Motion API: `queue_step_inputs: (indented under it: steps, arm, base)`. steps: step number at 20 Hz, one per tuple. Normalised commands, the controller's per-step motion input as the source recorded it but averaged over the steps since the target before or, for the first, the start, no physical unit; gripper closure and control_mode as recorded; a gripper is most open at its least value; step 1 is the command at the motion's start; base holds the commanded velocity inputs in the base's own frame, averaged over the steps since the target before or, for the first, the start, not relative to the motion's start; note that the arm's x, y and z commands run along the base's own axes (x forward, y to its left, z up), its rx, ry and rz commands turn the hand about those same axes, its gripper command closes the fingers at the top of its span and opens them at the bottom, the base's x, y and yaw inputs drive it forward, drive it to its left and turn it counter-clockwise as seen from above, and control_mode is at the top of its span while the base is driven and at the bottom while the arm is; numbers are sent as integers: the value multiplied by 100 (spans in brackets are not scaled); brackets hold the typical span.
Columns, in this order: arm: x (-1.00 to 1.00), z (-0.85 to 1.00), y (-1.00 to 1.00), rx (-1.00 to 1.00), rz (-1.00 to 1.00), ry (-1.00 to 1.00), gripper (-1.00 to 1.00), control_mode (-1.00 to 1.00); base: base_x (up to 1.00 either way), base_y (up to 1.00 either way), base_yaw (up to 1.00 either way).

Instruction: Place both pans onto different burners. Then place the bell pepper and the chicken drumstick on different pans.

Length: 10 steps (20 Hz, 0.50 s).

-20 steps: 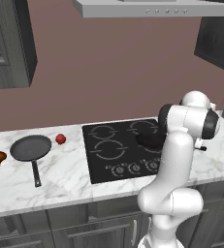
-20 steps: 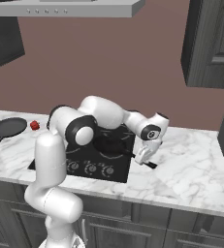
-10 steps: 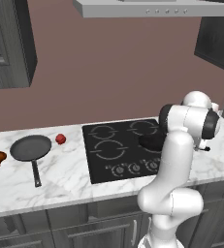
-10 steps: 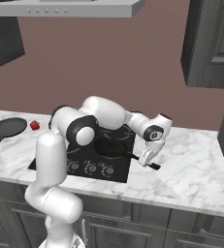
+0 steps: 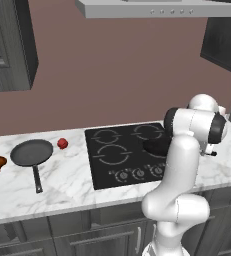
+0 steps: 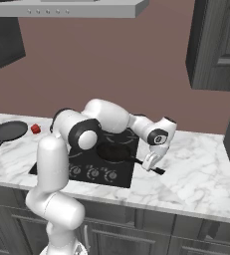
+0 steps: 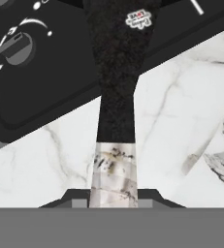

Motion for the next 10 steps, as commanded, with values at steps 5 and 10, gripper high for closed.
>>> queue_step_inputs:
  steps: [5, 10]
  arm:
    - [0, 0, 0, 0, 0, 0, -100, -100]
    - [0, 0, 0, 0, 0, 0, -100, -100]
  base:
    - [0, 0, 0]
    - [0, 0, 0]
